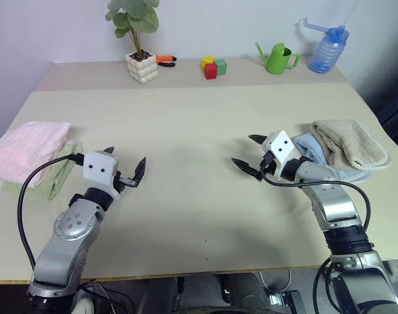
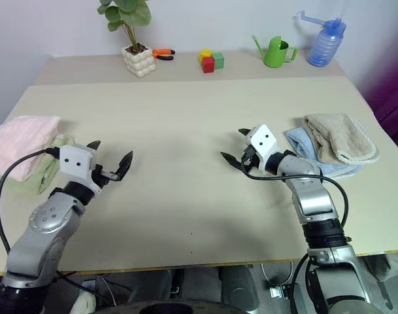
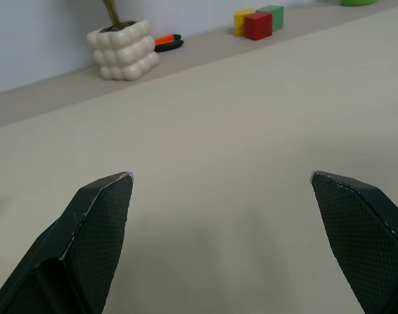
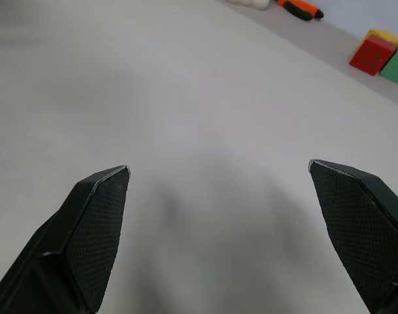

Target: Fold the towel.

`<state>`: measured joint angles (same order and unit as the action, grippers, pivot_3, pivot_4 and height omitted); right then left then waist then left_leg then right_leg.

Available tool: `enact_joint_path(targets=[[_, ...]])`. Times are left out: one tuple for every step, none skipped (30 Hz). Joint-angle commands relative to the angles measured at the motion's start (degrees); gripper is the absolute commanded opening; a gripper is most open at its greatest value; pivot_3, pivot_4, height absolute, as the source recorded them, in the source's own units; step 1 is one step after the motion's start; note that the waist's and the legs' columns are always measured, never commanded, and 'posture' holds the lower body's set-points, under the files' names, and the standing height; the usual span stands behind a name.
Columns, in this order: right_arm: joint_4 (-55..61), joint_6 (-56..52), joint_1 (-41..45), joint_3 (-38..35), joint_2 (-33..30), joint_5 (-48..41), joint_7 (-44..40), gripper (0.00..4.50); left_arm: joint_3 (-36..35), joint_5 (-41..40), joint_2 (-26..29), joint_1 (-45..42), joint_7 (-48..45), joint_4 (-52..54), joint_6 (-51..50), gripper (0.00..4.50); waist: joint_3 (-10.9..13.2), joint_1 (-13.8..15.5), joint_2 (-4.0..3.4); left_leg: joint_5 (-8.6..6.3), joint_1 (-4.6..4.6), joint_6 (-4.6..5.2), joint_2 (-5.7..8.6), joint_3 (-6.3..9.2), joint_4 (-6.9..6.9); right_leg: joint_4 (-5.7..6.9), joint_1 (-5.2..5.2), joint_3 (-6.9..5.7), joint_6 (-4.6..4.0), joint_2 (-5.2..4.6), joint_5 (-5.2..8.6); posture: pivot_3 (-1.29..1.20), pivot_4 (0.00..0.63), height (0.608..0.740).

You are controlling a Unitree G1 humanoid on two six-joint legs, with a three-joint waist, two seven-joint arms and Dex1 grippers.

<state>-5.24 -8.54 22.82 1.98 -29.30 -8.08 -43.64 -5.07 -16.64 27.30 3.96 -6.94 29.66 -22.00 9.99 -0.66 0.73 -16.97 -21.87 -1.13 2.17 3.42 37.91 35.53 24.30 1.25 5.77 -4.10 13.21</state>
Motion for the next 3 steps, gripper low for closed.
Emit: enact_joint_path(targets=[[-1.00,2.12,2.08,-0.90,-0.57,-1.00,-1.58,4.50,0.52,3.50,-1.69,0.98,1.30,2.80,0.41,4.46,0.00,0.01,0.00,0.00,0.00,0.00,0.01,0.00,0.01,0.00,0.00,0.00,0.00,0.00,0.00,0.00,0.150,0.730],[-1.82,2.47,2.56,-0.59,-0.48,-0.97,-2.11,4.50,0.56,4.19,-2.17,1.30,1.37,2.86,0.44,4.46,0.00,0.01,0.00,0.00,-0.01,0.00,0.01,0.00,0.02,0.01,0.00,0.00,0.00,0.00,0.00,0.00,0.150,0.730],[-2.84,3.05,3.10,-0.18,-0.33,-0.81,-2.70,4.50,0.60,4.92,-2.70,1.85,1.49,2.95,0.62,4.46,0.00,0.01,0.00,0.00,0.00,0.00,0.01,0.00,0.02,0.01,0.00,0.00,0.00,0.00,0.00,0.00,0.150,0.730]])
